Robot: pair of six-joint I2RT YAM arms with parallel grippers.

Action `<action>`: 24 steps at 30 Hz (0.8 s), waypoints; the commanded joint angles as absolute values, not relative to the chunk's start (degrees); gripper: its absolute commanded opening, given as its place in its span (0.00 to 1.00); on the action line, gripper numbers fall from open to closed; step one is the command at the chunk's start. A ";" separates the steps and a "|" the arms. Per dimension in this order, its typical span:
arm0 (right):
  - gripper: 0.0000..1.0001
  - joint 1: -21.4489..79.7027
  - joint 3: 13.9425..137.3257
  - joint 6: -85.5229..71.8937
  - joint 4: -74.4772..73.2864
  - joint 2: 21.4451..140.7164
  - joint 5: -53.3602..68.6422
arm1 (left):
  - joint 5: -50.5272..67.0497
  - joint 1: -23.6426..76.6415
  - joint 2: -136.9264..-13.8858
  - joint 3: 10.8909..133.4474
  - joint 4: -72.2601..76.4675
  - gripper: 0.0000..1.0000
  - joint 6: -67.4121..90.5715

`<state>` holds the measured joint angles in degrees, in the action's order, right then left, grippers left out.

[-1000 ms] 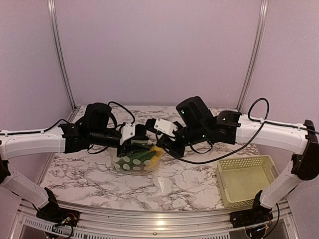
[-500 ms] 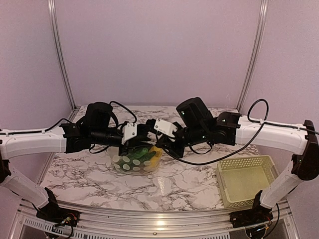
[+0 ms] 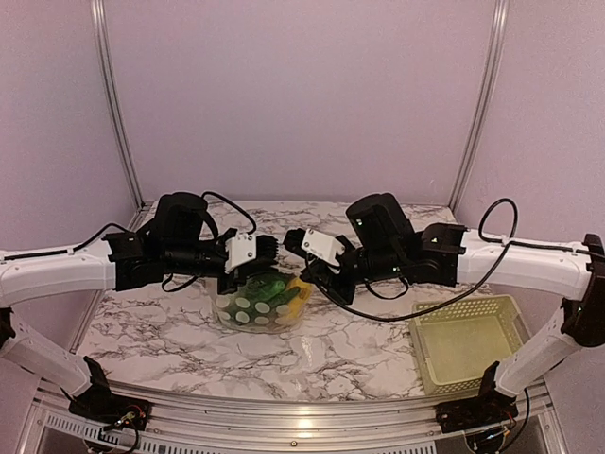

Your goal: Open the zip-top bag and remove the fake food

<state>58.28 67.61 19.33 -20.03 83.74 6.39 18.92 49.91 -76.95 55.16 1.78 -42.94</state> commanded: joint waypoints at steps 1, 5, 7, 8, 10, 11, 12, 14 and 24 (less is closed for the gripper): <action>0.00 58.05 65.92 17.59 -19.36 79.80 4.60 | 13.39 47.18 -72.74 53.38 -2.60 0.01 -43.11; 0.00 56.12 63.43 16.09 -18.54 77.09 4.70 | 11.72 45.35 -69.87 52.06 -4.31 0.01 -42.85; 0.00 54.94 62.34 15.55 -18.14 75.44 4.83 | 11.06 44.29 -68.30 51.15 -5.09 0.00 -42.61; 0.00 54.28 61.86 15.28 -18.00 74.82 4.83 | 10.81 43.82 -67.41 50.79 -5.36 0.00 -42.48; 0.00 52.97 60.97 15.10 -17.64 73.66 4.56 | 10.18 42.85 -65.90 50.02 -6.10 0.00 -42.52; 0.00 52.52 60.64 15.12 -17.57 73.24 4.24 | 9.67 42.38 -65.37 49.79 -6.60 0.00 -42.65; 0.00 52.04 60.38 15.09 -17.59 72.95 3.96 | 9.18 41.96 -64.86 49.67 -7.30 0.00 -42.83; 0.00 51.26 60.00 15.24 -17.60 72.62 3.21 | 8.71 40.92 -63.90 49.43 -8.50 0.00 -42.89; 0.00 49.74 60.85 17.05 -15.92 73.83 0.74 | 7.51 37.44 -56.89 45.74 -9.97 0.00 -41.88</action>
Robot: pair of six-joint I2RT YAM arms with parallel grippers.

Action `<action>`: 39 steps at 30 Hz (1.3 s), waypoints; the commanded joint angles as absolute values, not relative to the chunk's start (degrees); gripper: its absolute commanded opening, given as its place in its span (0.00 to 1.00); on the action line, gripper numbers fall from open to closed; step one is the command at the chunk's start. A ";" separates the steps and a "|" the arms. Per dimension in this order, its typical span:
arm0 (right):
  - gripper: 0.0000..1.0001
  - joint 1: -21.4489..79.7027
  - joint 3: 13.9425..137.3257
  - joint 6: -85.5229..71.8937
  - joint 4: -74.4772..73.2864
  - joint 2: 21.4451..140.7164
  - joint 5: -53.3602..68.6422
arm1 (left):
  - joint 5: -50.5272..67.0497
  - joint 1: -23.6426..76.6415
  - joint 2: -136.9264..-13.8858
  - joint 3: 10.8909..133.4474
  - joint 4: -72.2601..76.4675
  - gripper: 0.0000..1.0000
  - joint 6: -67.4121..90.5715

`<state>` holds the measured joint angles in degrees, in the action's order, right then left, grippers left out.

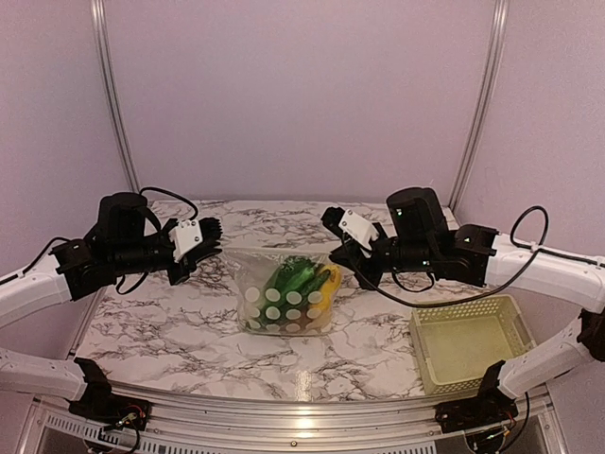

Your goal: Open the zip-top bag and remove the fake food

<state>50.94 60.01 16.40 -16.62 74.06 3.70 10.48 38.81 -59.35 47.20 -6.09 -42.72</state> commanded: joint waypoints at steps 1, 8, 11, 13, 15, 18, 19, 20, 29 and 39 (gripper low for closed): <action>0.00 49.71 61.94 17.38 -15.50 74.81 0.97 | 7.89 37.44 -56.87 46.20 -10.31 0.00 -41.43; 0.00 50.12 77.35 21.50 -14.90 86.79 7.86 | 14.46 37.77 -54.77 48.94 -11.28 0.00 -37.21; 0.00 51.51 82.62 23.61 -14.68 90.87 10.17 | 16.66 38.47 -53.23 48.76 -12.21 0.00 -35.68; 0.00 52.65 84.10 25.44 -14.80 92.82 10.95 | 18.66 39.41 -52.34 48.06 -13.13 0.00 -34.40; 0.00 54.27 83.97 27.04 -14.77 94.15 10.79 | 18.66 40.87 -51.94 47.32 -14.13 0.00 -33.41; 0.00 55.45 80.91 28.04 -13.87 93.94 10.79 | 17.41 42.68 -51.51 46.50 -16.15 0.01 -32.66; 0.00 55.61 79.14 28.09 -12.98 93.23 10.87 | 17.06 43.07 -51.32 46.28 -16.44 0.03 -31.97; 0.00 55.84 77.39 28.06 -12.15 92.42 11.02 | 16.37 43.33 -51.02 46.04 -16.28 0.09 -30.76; 0.00 56.62 65.54 26.45 -7.59 84.94 10.66 | 11.54 43.42 -49.93 49.50 -11.54 0.58 -18.52; 0.00 57.41 64.27 24.72 -7.38 83.88 10.38 | 12.02 43.69 -66.81 66.90 -23.92 0.58 -16.09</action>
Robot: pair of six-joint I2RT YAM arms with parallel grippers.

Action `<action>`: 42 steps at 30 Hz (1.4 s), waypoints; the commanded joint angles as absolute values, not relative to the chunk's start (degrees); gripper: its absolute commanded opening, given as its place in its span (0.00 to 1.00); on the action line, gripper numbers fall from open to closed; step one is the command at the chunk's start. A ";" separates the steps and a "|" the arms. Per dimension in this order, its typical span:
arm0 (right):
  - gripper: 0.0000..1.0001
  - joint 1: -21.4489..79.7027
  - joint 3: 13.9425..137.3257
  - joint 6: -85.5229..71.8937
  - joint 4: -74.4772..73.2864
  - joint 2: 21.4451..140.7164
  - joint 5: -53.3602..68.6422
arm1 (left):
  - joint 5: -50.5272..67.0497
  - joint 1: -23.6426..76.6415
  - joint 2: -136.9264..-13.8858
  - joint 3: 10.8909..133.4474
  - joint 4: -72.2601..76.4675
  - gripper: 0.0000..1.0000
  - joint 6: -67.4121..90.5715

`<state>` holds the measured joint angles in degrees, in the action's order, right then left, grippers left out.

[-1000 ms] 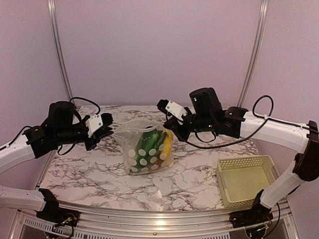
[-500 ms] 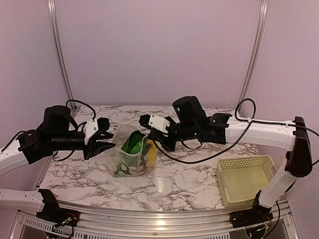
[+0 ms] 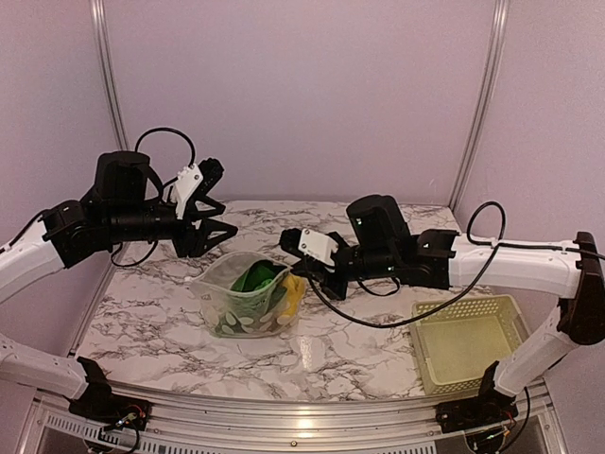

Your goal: Open the zip-top bag and remove the fake food

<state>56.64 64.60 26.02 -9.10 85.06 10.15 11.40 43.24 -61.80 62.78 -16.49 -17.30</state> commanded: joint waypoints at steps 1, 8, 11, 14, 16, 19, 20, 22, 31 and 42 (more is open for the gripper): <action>0.00 57.43 64.13 24.58 -7.32 83.71 10.37 | 12.26 43.86 -67.77 67.42 -24.18 0.58 -16.19; 0.00 57.52 62.87 23.62 -6.42 82.54 10.20 | 15.08 45.63 -73.78 72.18 -27.11 0.57 -17.94; 0.00 57.48 62.89 23.58 -6.46 82.44 10.11 | 15.01 46.29 -76.65 74.17 -28.46 0.55 -18.15; 0.00 57.48 62.93 23.64 -6.48 82.44 9.74 | 15.52 46.72 -80.26 76.56 -31.45 0.50 -18.85; 0.00 57.48 63.01 23.72 -6.55 82.44 9.23 | 16.19 46.84 -81.84 77.35 -32.76 0.46 -19.07; 0.00 57.43 63.10 23.81 -6.67 82.59 8.53 | 16.70 46.85 -82.85 77.45 -33.17 0.40 -19.06; 0.00 57.47 63.18 23.82 -6.80 82.69 8.35 | 16.66 46.85 -83.09 77.59 -33.59 0.38 -19.26; 0.00 57.46 63.19 23.83 -6.79 82.79 8.03 | 16.50 46.85 -83.23 77.66 -34.04 0.31 -19.50; 0.00 56.69 67.00 23.28 -4.38 87.29 3.35 | 11.51 44.16 -80.21 73.34 -27.63 0.00 -10.95; 0.00 55.43 83.11 22.74 3.29 101.54 8.78 | 3.83 41.31 -67.15 61.22 -17.64 0.00 5.54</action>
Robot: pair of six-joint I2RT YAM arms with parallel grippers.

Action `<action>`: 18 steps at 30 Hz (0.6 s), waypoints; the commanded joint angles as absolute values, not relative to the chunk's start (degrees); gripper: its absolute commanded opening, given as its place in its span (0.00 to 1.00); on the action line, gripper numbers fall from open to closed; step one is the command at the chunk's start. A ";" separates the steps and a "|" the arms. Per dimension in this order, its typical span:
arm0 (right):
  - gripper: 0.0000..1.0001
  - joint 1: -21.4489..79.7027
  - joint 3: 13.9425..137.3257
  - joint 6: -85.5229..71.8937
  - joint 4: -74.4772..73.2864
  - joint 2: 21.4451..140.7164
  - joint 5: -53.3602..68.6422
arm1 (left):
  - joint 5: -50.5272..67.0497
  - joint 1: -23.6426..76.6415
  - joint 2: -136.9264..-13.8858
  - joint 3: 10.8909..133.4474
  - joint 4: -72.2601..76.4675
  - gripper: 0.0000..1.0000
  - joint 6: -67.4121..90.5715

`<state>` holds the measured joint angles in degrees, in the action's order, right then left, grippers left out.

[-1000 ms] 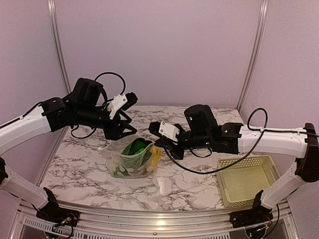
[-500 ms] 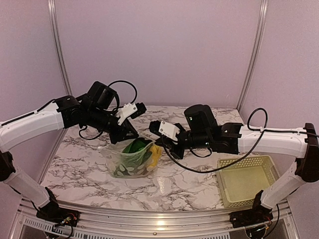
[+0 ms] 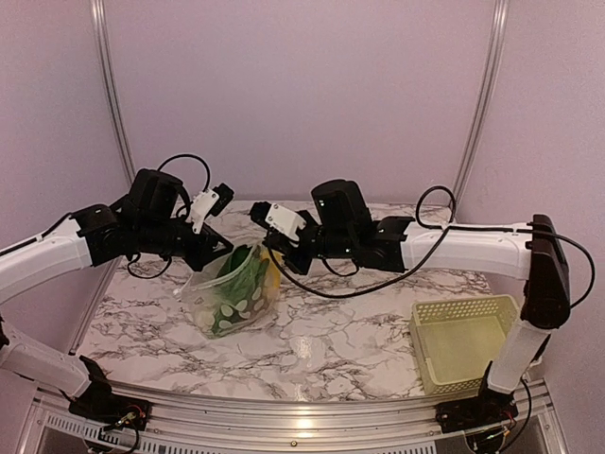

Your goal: Open the zip-top bag and remove the fake food

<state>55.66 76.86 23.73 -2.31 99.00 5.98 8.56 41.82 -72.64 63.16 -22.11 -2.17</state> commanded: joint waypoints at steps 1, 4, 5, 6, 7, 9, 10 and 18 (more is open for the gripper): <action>0.00 55.44 84.38 22.66 4.04 102.20 10.00 | 2.73 41.31 -66.37 61.35 -18.16 0.00 6.87; 0.00 55.38 84.46 21.80 8.28 103.13 12.21 | 3.27 41.31 -66.11 62.51 -19.36 0.00 8.83; 0.00 55.21 84.20 21.53 8.79 103.37 12.72 | 4.42 41.31 -66.29 62.26 -18.65 0.00 9.63; 0.00 55.09 83.85 21.34 8.82 103.58 13.22 | 5.59 41.43 -66.46 61.58 -17.61 0.00 10.43; 0.00 54.96 83.09 21.17 8.69 103.57 13.44 | 6.55 41.59 -66.75 60.68 -16.08 0.00 11.44; 0.00 54.52 80.04 20.83 9.18 102.59 13.37 | 7.81 42.08 -67.28 58.16 -12.19 0.00 13.15; 0.00 54.24 77.80 20.54 9.90 101.64 13.36 | 8.28 42.38 -67.69 57.19 -10.39 0.00 13.96; 0.28 51.59 62.57 17.70 10.63 89.41 13.04 | 10.21 45.82 -73.71 54.32 0.84 0.00 18.44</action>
<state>52.31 66.02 19.59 9.28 96.29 12.51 7.90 44.29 -71.26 54.52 -7.73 15.16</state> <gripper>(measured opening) 0.203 0.007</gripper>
